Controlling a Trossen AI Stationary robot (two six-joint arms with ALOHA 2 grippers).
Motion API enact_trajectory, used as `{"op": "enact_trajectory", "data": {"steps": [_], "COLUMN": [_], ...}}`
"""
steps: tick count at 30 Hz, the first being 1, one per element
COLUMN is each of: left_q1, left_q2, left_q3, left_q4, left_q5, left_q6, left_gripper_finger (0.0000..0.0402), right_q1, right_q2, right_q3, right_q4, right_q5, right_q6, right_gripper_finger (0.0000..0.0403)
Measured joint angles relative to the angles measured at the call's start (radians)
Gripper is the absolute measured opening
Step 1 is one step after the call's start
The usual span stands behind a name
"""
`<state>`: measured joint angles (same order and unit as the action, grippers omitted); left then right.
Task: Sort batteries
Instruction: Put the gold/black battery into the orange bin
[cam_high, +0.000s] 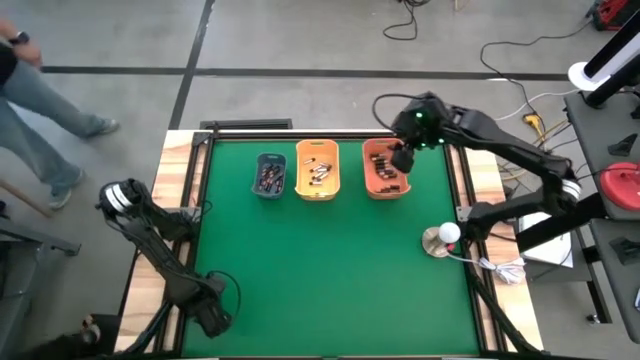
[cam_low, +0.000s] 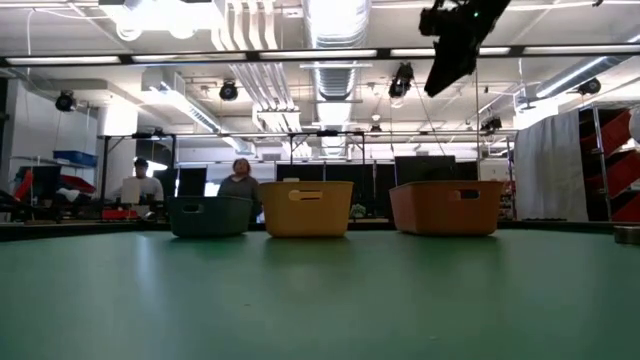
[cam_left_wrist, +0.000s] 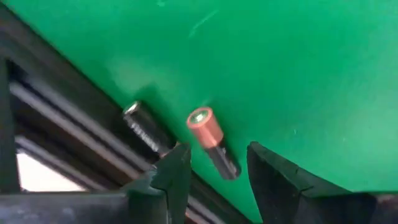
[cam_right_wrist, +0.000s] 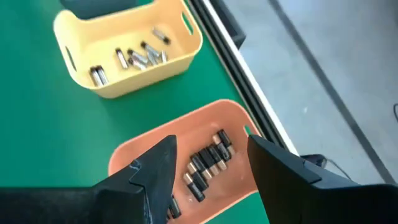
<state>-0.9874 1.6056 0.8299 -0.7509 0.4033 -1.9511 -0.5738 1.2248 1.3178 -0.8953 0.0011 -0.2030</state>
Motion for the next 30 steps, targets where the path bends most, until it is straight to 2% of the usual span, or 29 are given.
{"op": "enact_trajectory", "data": {"steps": [6, 10, 15, 20, 22, 25, 27, 30], "left_q1": [0.000, 0.005, 0.014, 0.026, 0.040, 0.073, 0.099, 0.138], "left_q2": [0.070, 0.096, 0.085, 0.055, 0.037, -0.011, -0.055, -0.134], "left_q3": [-0.013, -0.001, 0.038, 0.046, 0.053, 0.081, 0.103, 0.124], "left_q4": [0.067, 0.068, -0.007, -0.114, -0.179, -0.230, -0.247, -0.241], "left_q5": [0.015, 0.017, -0.060, -0.163, -0.228, -0.357, -0.505, -0.809], "left_q6": [0.012, 0.037, 0.100, 0.109, 0.110, 0.118, 0.151, 0.166], "left_gripper_finger": [0.0123, 0.0099, 0.0025, 0.0025, 0.0026, 0.0022, 0.0022, 0.0022], "right_q1": [0.000, 0.000, 0.000, 0.013, 0.027, 0.065, 0.101, 0.170], "right_q2": [-0.078, -0.104, -0.110, -0.098, -0.090, -0.069, -0.049, -0.006], "right_q3": [0.000, 0.000, 0.000, 0.000, 0.000, 0.000, -0.001, -0.001], "right_q4": [-0.017, -0.018, -0.012, 0.001, 0.017, 0.090, 0.164, 0.292], "right_q5": [0.000, 0.000, -0.002, -0.009, -0.031, -0.130, -0.212, -0.307], "right_q6": [0.028, 0.028, 0.028, 0.028, 0.034, 0.088, 0.120, 0.159], "right_gripper_finger": [0.0189, 0.0187, 0.0190, 0.0190, 0.0188, 0.0185, 0.0183, 0.0182]}}
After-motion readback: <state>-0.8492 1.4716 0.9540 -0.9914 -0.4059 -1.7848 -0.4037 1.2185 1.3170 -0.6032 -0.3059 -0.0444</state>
